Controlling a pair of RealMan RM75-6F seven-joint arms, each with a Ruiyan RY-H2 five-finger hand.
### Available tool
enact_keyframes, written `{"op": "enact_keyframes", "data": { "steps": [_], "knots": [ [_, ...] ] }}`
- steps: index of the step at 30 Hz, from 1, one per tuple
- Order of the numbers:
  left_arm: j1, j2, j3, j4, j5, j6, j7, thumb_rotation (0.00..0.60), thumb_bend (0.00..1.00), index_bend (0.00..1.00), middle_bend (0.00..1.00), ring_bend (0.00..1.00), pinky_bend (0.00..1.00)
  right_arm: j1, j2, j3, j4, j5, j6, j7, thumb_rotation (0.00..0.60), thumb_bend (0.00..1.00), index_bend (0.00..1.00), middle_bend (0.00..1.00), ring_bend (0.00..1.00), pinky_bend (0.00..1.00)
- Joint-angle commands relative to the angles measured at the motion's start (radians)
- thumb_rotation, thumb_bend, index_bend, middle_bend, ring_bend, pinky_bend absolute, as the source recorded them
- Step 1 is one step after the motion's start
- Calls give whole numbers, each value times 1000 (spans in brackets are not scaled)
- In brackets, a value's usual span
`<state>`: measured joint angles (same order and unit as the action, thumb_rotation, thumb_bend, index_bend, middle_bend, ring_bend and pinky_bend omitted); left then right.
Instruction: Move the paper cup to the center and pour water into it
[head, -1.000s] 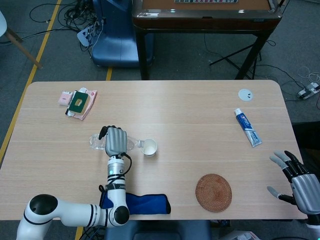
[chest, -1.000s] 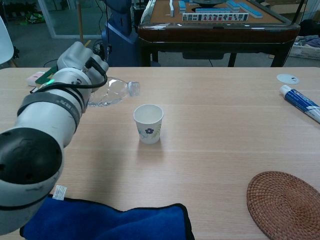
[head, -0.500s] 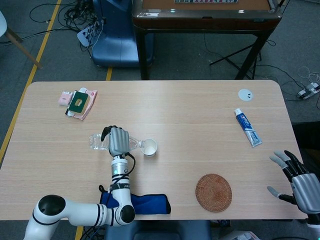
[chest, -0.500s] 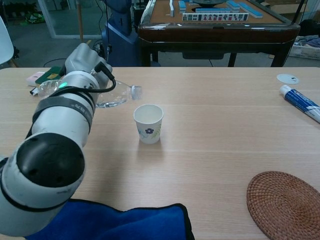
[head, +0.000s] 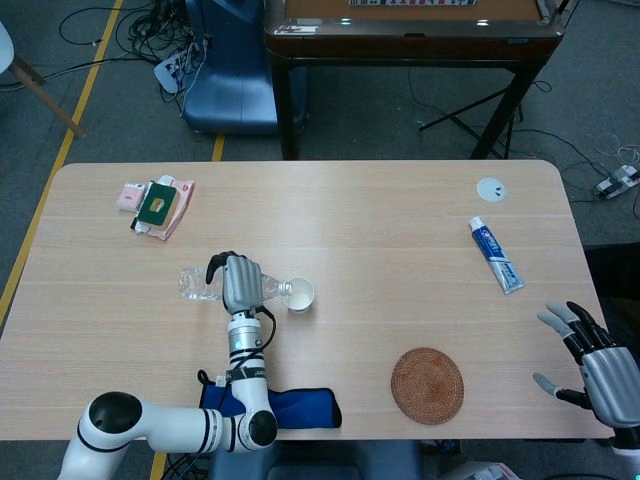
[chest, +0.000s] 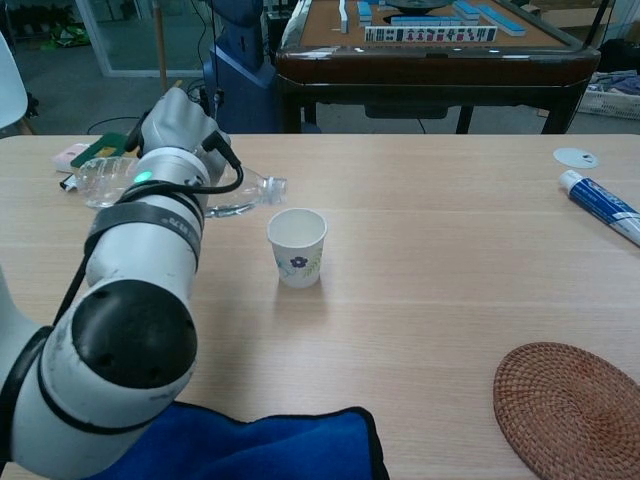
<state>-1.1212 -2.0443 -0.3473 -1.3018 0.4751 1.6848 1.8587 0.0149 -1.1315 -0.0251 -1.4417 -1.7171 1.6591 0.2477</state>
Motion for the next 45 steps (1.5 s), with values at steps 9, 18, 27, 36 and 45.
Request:
{"op": "enact_keyframes", "data": {
  "steps": [9,18,27,36,45],
  "knots": [
    [-3,-16,-12,31,-3,-2,26,600,46,656,696,530,680,1,-1,-1,0,0,-2,-2,600,0,210,151,64,294],
    [0,-20,-14,41,4,-7,36,600,46,656,697,530,680,-1,1,-1,-1,-1,4,1,600,0,210,151,64,294],
    [3,-22,-21,45,3,-5,52,600,46,657,697,531,680,-2,1,-1,0,-2,6,0,600,0,210,151,64,294],
    [6,-25,-24,44,4,-6,59,600,46,658,698,531,680,0,-4,-3,1,-4,1,-8,600,0,210,151,64,294],
    [10,-25,-29,50,-3,-5,74,600,46,659,698,531,680,1,-1,-3,-2,-3,0,-6,600,0,209,151,64,294]
  ]
}}
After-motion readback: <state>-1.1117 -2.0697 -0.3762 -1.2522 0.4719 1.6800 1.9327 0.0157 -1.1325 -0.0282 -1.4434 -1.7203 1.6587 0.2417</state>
